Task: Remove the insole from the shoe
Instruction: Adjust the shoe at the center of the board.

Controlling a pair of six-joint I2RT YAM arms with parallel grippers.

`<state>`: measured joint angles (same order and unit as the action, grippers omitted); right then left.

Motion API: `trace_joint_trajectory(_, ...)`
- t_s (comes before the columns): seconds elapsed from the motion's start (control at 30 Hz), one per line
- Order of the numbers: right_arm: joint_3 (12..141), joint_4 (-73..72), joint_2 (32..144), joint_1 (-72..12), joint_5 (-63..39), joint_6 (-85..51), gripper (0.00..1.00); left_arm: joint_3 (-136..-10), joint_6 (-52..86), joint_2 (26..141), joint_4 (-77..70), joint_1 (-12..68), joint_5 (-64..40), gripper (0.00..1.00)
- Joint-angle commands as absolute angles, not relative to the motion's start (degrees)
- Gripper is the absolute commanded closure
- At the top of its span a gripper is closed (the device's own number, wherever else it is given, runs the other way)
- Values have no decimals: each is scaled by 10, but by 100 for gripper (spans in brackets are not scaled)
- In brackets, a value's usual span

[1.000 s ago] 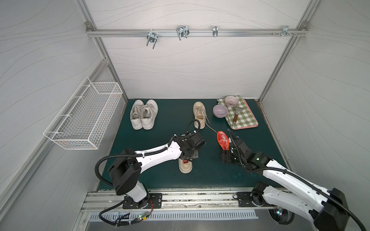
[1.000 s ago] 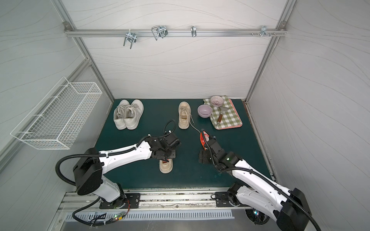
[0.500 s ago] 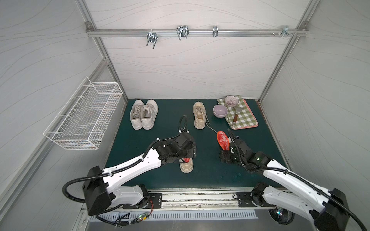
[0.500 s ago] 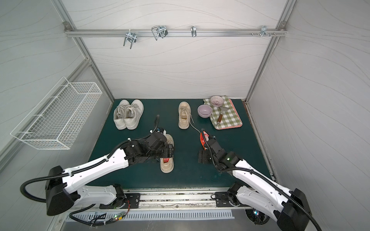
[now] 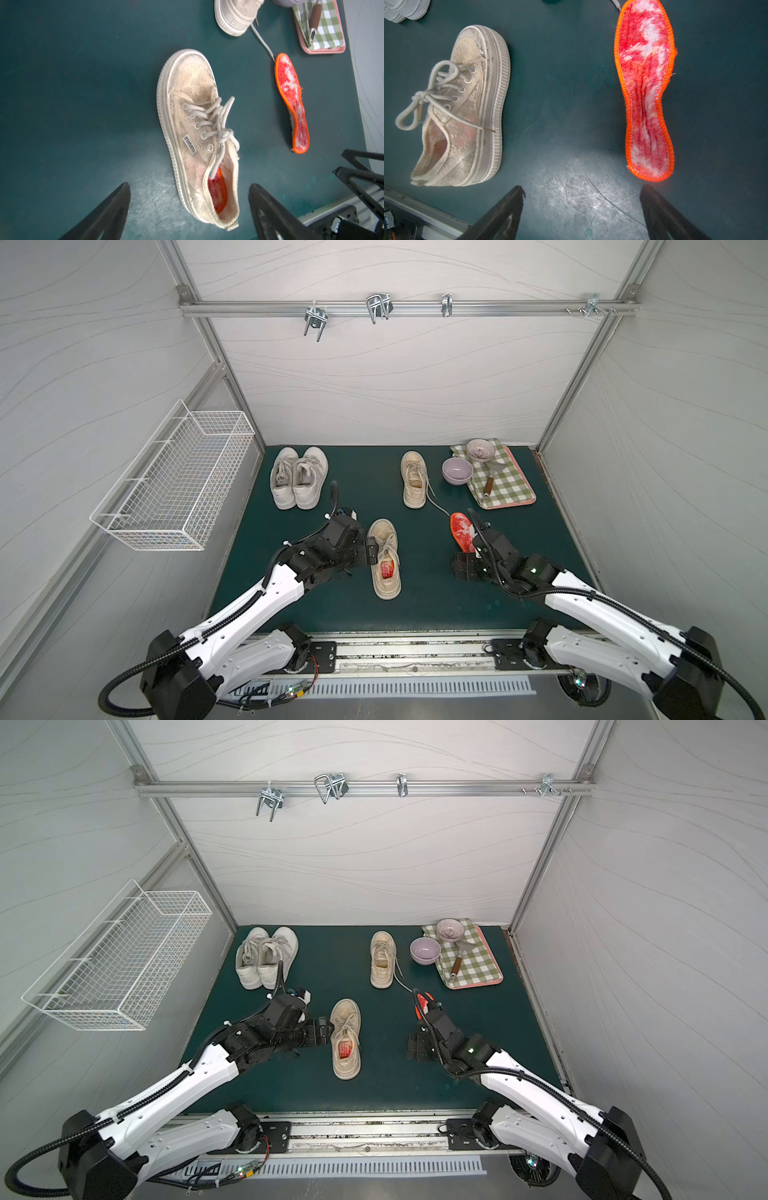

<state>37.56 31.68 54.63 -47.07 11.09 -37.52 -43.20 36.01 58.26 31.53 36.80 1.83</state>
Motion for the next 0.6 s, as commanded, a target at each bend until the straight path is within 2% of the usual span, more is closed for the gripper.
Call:
trace_joint_trajectory(0.0, 390, 302, 561, -481, 108, -372, 10, -407, 372, 598, 249, 365, -42, 11)
trace_joint_trajectory(0.37, 403, 272, 602, -508, 112, -369, 11, -359, 369, 651, 183, 366, -79, 26)
trace_joint_trajectory(0.57, 405, 267, 608, -515, 109, -368, 13, -366, 361, 706, 156, 366, -72, 40)
